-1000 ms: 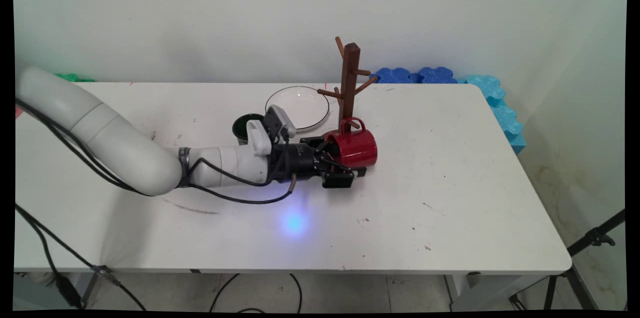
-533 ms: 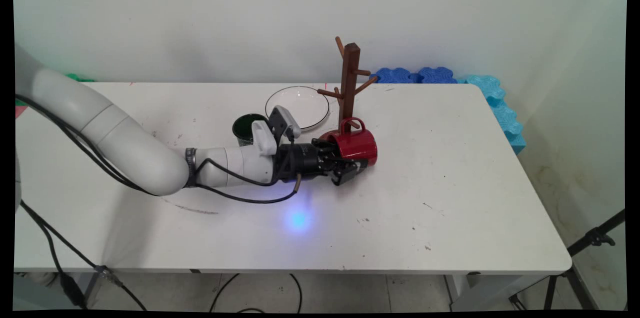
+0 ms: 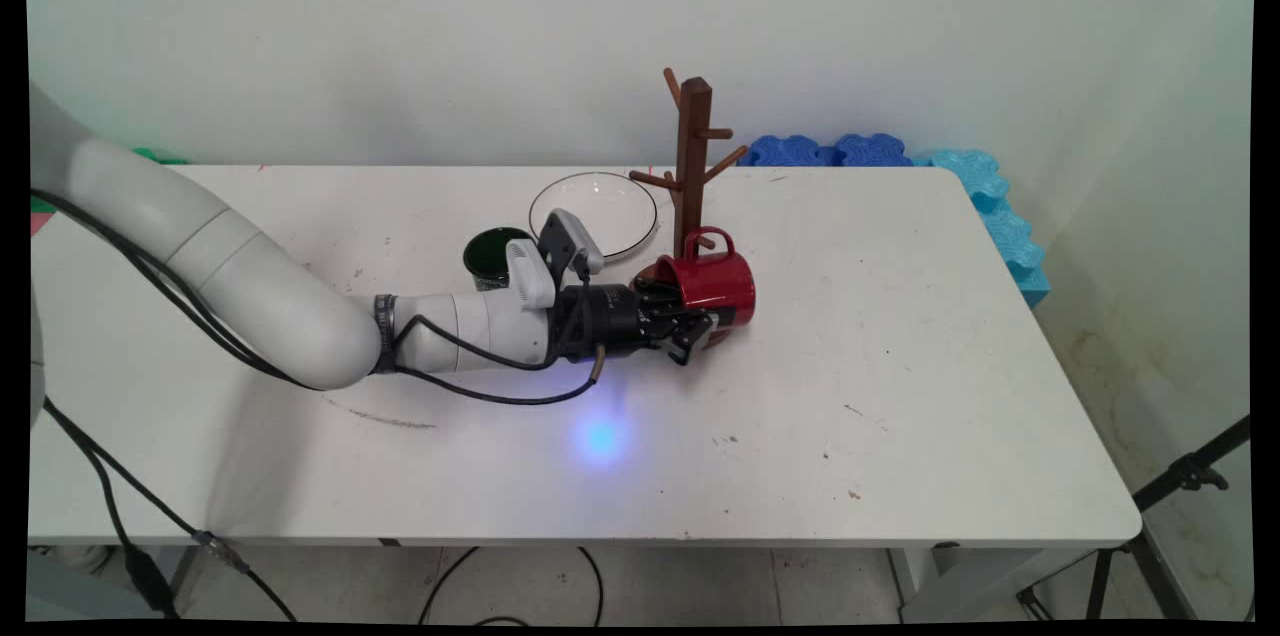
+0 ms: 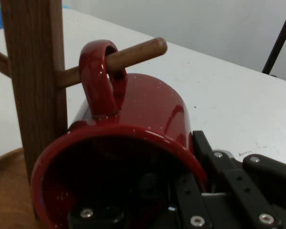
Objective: Place the picked object on the table
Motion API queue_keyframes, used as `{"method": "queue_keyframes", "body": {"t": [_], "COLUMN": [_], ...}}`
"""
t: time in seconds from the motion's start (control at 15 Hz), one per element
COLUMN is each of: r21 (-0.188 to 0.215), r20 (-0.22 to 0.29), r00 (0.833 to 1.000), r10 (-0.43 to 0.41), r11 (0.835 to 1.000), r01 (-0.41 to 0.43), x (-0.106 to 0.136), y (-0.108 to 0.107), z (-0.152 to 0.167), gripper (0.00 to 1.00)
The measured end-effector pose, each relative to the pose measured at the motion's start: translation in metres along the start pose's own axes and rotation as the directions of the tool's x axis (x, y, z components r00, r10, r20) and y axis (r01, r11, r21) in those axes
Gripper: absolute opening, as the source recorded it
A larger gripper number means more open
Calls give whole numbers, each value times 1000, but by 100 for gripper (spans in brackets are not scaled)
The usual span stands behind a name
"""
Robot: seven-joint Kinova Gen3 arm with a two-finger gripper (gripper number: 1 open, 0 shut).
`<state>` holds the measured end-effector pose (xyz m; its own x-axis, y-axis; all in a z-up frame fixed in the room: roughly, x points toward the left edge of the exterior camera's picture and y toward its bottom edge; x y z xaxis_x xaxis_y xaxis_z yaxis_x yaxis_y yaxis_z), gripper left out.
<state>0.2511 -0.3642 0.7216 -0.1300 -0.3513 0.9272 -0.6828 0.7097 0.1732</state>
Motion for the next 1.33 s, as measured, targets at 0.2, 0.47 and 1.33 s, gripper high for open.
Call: {"method": "queue_keyframes", "body": {"t": [0.2, 0.47, 1.33], "r21": [-2, -20, -78], "r20": [-9, -18, -42], "r00": [1000, 1000, 999], "r10": [1, 1, -6], "r11": [1000, 1000, 997], "r01": [-1, -2, 3], "x": [2, 7, 24], "y": [0, 3, 36], "z": [-3, -10, -47], "gripper": [0, 0, 0]}}
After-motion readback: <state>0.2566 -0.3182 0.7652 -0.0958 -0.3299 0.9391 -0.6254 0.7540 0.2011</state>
